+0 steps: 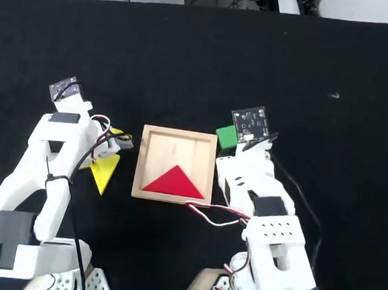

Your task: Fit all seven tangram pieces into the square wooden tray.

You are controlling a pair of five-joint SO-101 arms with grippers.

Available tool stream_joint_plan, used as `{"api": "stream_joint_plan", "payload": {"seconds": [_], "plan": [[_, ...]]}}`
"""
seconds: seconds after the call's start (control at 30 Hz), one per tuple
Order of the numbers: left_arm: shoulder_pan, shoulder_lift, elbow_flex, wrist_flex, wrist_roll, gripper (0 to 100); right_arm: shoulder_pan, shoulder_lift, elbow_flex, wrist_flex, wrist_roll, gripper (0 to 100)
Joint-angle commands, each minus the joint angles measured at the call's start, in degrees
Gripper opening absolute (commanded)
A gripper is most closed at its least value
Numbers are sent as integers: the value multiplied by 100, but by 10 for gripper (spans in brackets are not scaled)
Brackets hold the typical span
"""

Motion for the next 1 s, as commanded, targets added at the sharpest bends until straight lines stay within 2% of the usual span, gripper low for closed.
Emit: {"api": "stream_joint_plan", "payload": {"seconds": [0.0,0.43,0.67,0.77,0.97], "plan": [[-57,-35,101,-53,26,375,-70,4,-57,-141,70,138],[-145,35,119,70,-176,375,-70,4,-57,-141,70,138],[-321,993,-400,132,-185,375,-79,4,-57,-141,70,138],[-347,1310,-769,448,-185,375,-79,4,-57,-141,70,138],[-444,1459,-901,545,-167,374,-79,4,-57,-141,70,138]]}}
